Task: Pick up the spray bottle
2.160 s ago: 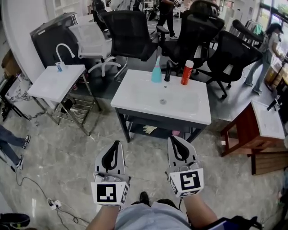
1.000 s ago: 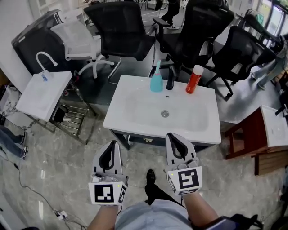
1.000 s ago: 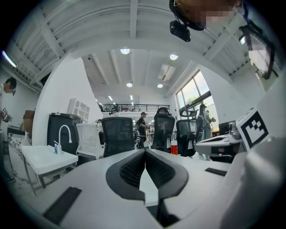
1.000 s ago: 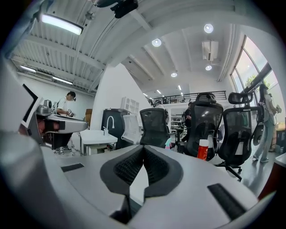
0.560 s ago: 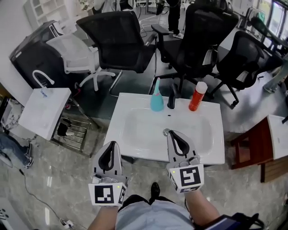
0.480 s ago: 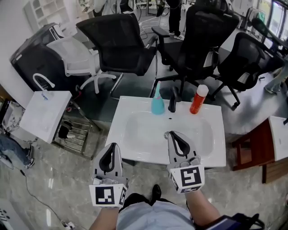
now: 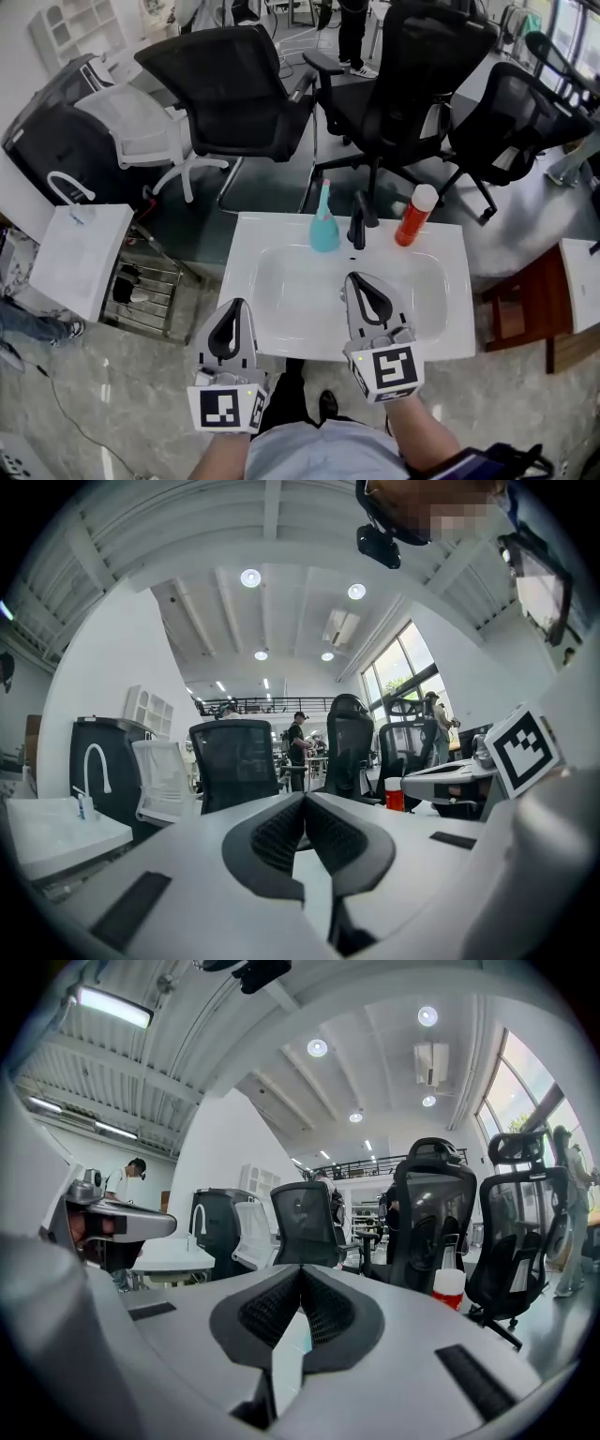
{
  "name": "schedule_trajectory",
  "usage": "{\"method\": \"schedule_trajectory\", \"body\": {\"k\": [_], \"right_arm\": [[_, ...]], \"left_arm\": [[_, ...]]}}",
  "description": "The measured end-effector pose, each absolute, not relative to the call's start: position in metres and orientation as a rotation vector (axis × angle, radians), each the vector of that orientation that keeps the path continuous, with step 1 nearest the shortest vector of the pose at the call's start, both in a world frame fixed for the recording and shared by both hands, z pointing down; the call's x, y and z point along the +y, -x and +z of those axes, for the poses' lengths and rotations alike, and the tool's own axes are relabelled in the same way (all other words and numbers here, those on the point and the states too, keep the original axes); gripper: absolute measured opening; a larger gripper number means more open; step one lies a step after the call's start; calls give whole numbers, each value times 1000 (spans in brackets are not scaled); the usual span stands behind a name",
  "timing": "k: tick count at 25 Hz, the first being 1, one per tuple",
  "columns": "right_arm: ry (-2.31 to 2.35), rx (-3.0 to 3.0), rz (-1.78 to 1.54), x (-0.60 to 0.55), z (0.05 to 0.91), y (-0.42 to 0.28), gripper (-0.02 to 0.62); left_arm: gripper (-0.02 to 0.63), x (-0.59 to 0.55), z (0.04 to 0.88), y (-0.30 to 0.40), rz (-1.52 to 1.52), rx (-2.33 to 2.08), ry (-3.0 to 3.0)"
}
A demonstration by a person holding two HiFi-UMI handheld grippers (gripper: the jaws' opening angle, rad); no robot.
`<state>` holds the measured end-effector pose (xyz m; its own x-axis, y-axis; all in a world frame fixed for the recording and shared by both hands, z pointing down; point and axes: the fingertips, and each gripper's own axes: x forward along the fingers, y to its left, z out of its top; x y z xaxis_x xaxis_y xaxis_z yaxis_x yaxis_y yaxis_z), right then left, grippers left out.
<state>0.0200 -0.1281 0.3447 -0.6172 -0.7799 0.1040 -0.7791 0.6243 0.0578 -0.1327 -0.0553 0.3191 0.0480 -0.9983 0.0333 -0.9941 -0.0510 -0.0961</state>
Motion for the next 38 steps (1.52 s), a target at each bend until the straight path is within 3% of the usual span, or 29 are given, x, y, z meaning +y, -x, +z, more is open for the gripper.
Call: {"method": "schedule_trajectory", "body": {"k": [15, 17, 20, 22, 38], "right_arm": [[-1497, -2577, 24, -236, 377, 27, 23], [-1499, -2558, 43, -243, 383, 31, 70], [-1488, -2551, 70, -254, 392, 39, 203], [-1500, -2541, 85, -261, 397, 41, 229], [-1537, -2460, 110, -312, 423, 55, 238]], "left_arm": [[18, -192, 351, 182, -176, 2029, 2435], [18, -204, 356, 185, -189, 2016, 2465], [18, -219, 364, 188, -208, 1998, 2500], [18, -229, 369, 190, -215, 1984, 2522], [18, -281, 394, 217, -250, 1972, 2581]]}}
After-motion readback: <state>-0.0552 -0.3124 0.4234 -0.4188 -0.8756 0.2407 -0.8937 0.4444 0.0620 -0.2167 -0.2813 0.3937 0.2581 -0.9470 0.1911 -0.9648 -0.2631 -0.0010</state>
